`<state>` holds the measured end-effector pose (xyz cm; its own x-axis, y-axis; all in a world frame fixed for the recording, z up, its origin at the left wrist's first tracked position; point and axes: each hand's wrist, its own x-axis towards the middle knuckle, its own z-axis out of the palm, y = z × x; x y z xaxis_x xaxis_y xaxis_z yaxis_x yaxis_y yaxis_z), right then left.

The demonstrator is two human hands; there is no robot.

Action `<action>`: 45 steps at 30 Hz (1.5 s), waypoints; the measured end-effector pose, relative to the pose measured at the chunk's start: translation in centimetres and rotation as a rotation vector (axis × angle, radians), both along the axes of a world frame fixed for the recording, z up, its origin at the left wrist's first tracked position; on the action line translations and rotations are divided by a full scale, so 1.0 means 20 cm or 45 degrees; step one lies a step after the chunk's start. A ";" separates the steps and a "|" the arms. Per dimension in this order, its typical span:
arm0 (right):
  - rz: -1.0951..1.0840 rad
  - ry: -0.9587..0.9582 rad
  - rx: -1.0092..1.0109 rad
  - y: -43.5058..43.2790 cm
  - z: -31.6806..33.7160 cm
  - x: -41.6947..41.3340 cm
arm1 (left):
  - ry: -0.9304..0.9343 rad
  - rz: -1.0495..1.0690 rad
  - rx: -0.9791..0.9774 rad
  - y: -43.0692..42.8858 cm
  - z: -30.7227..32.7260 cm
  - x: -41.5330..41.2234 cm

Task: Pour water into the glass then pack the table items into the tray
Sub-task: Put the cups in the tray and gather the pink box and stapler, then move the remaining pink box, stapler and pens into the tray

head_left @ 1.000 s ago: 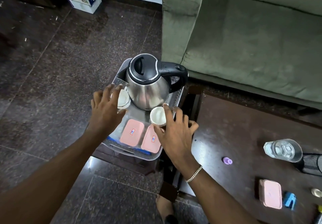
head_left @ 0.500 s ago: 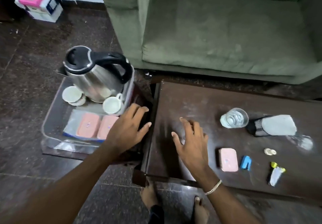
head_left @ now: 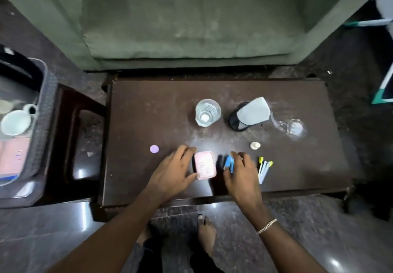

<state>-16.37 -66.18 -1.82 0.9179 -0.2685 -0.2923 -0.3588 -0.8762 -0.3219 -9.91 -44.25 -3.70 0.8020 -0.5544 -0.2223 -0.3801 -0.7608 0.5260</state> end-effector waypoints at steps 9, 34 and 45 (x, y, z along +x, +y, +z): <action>-0.144 0.139 0.198 -0.11 -0.22 0.03 | 0.130 -0.049 0.213 -0.25 -0.24 -0.05; 0.260 -0.307 0.576 1.50 0.45 0.52 | -0.078 0.394 0.098 1.70 0.58 0.06; 0.547 -0.107 0.433 2.42 0.47 0.61 | 0.180 0.585 0.246 2.65 0.56 0.22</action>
